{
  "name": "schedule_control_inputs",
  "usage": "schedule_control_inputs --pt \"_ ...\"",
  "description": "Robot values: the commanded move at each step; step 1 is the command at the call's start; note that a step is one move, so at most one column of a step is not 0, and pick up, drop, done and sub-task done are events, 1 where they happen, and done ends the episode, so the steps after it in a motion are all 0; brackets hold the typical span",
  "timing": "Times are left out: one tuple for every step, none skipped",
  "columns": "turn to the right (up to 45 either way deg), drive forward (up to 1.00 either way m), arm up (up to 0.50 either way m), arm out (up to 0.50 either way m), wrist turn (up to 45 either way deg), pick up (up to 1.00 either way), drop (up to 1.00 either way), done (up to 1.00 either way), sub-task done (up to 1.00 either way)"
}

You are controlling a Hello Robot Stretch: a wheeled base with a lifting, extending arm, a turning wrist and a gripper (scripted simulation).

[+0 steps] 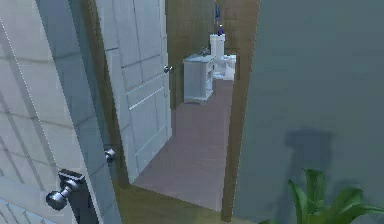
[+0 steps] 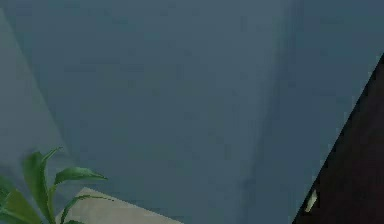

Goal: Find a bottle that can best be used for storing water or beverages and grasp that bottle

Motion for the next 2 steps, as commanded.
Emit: schedule_control_inputs --pt "-6.0 0.00 0.00 0.00 0.0 0.00 0.00 0.00 0.00" --pt "0.0 0.65 0.00 0.00 0.0 0.00 0.00 0.00 0.00"
